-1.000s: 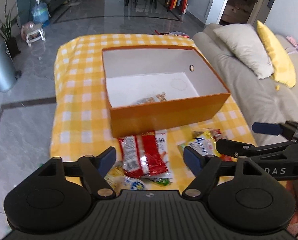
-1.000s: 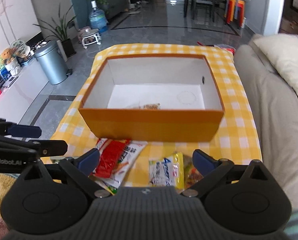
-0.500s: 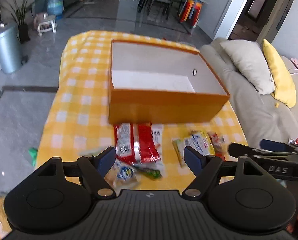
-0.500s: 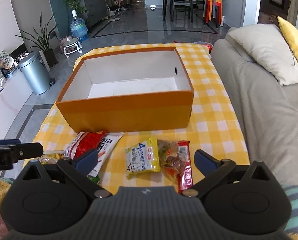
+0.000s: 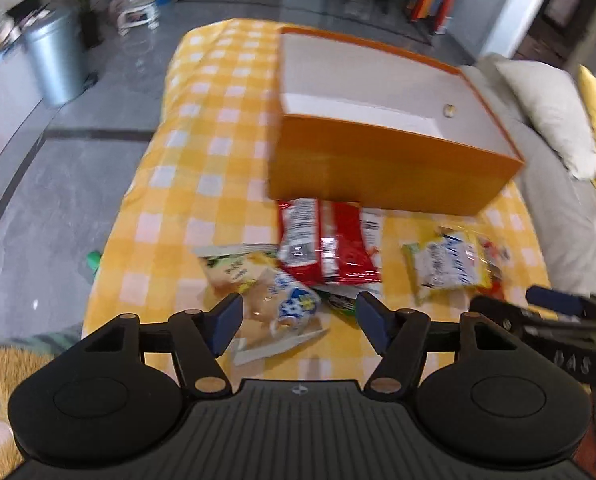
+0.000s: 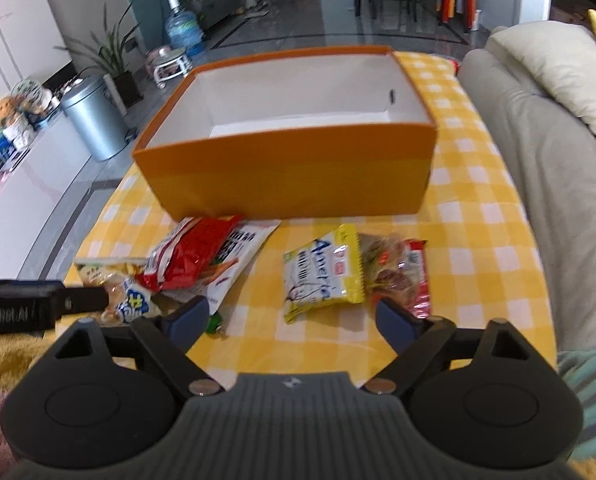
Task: Organize snacks
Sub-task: 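Withdraw both tools from the box back toward the remaining snacks, then grasp the yellow-green blue-logo bag with the left tool while the right tool grasps the red chip bag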
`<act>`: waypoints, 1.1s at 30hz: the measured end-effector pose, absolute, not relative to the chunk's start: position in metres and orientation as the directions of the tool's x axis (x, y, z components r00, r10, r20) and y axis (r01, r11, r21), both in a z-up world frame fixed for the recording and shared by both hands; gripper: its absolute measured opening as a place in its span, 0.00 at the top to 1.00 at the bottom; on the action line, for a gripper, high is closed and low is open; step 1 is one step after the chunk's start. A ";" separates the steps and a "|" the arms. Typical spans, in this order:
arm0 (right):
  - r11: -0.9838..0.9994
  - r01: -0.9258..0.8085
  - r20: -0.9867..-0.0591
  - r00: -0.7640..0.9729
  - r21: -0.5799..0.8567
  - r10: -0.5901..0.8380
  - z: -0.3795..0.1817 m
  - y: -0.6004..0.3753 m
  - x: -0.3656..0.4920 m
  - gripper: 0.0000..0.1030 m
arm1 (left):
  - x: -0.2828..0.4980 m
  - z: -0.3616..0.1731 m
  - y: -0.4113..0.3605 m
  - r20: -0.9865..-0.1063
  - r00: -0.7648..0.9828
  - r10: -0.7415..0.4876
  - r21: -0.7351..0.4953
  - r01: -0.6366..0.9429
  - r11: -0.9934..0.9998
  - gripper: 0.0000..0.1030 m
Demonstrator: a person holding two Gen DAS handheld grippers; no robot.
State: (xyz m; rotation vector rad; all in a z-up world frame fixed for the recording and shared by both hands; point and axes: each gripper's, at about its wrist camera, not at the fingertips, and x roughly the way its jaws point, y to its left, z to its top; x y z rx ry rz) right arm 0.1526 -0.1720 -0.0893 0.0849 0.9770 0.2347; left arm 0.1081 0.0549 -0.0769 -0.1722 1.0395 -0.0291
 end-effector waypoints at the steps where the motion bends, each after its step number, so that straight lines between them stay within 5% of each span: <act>1: 0.968 -0.170 -0.812 0.529 0.183 0.247 -0.091 -0.169 0.154 0.24 | 0.111 -0.080 0.058 -0.862 0.497 -0.102 -0.160 -0.075 0.984 0.21; 11: 0.939 -0.247 -0.812 0.481 0.238 0.332 -0.104 -0.140 0.177 0.40 | 0.134 -0.107 0.086 -0.893 0.429 -0.134 -0.250 -0.227 0.941 0.20; 20: 0.925 -0.289 -0.824 0.440 0.245 0.356 -0.119 -0.119 0.194 0.41 | 0.154 -0.132 0.091 -0.917 0.364 -0.161 -0.267 -0.262 0.927 0.22; 24: 0.925 -0.307 -0.822 0.449 0.226 0.350 -0.122 -0.113 0.199 0.41 | 0.156 -0.134 0.093 -0.912 0.366 -0.184 -0.287 -0.252 0.924 0.31; 29: 0.917 -0.341 -0.813 0.460 0.209 0.356 -0.124 -0.101 0.206 0.41 | 0.157 -0.132 0.096 -0.914 0.358 -0.189 -0.288 -0.249 0.925 0.54; 33: 0.902 -0.365 -0.812 0.439 0.230 0.385 -0.127 -0.091 0.213 0.41 | 0.156 -0.123 0.103 -0.915 0.364 -0.174 -0.277 -0.255 0.926 0.59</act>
